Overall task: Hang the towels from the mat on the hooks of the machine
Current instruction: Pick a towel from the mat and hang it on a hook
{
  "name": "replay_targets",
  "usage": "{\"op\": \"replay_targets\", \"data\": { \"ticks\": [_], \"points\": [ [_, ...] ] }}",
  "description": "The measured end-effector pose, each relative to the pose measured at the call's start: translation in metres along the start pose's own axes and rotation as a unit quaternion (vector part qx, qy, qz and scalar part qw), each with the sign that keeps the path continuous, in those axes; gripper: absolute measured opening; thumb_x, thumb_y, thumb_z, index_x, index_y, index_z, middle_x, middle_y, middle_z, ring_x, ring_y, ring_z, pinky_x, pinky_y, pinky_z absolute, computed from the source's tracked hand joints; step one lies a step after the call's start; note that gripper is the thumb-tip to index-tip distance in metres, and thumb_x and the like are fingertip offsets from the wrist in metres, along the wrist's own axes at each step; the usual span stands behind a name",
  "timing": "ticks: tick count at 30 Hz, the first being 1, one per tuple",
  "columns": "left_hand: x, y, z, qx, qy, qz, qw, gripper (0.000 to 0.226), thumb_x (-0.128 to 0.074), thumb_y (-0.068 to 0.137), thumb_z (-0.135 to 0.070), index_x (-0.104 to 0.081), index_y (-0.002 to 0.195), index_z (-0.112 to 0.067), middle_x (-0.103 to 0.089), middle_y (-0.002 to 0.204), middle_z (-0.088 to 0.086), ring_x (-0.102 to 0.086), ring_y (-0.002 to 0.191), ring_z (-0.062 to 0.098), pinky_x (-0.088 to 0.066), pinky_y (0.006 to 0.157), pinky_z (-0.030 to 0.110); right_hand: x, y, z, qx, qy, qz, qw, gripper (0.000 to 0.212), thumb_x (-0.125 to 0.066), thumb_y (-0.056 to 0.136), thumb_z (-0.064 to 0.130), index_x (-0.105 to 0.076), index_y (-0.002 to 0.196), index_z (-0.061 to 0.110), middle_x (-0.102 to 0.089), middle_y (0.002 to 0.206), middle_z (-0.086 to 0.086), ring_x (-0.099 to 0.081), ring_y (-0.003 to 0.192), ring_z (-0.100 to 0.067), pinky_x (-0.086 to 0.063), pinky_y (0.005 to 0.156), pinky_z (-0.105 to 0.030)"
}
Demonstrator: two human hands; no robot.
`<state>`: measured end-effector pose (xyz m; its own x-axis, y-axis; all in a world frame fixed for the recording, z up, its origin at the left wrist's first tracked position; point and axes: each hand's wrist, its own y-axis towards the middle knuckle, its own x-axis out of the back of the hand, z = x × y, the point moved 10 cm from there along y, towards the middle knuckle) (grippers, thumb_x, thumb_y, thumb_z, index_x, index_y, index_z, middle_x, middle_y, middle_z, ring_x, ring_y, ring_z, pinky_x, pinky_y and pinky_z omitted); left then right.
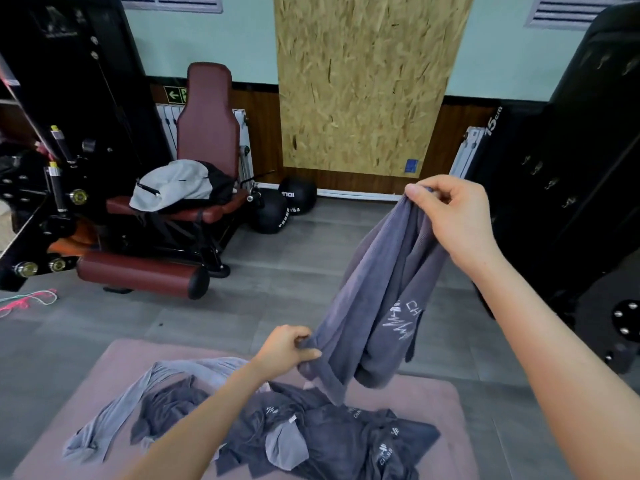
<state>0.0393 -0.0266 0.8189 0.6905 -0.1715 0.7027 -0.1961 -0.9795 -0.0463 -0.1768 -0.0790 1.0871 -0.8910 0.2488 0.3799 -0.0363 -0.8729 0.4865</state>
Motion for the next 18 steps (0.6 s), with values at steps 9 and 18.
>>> {"op": "replay_targets", "data": {
  "ticks": [9, 18],
  "points": [
    [0.053, 0.01, 0.049, 0.112, -0.032, -0.008, 0.993, 0.02, -0.079, 0.074, -0.023, -0.064, 0.061, -0.027, -0.063, 0.055, -0.015, -0.055, 0.054, -0.006, -0.045, 0.064, 0.019, 0.025, 0.005, -0.077, -0.073, -0.048, -0.031, 0.996, 0.013, -0.064, 0.087, 0.029, -0.072, 0.086, 0.019, -0.066, 0.073, -0.006, -0.058, 0.069, -0.011, -0.05, 0.073, -0.033],
    [0.071, 0.03, 0.021, 0.21, -0.161, -0.047, 0.963, 0.032, -0.064, 0.087, -0.015, -0.053, 0.058, -0.005, -0.036, 0.05, 0.003, -0.032, 0.042, 0.012, -0.029, 0.04, 0.017, -0.01, -0.033, -0.17, -0.194, -0.088, 0.011, 0.977, 0.008, -0.068, 0.08, 0.03, -0.072, 0.077, 0.023, -0.063, 0.067, 0.005, -0.063, 0.073, -0.021, -0.05, 0.073, -0.034]
  ]
}}
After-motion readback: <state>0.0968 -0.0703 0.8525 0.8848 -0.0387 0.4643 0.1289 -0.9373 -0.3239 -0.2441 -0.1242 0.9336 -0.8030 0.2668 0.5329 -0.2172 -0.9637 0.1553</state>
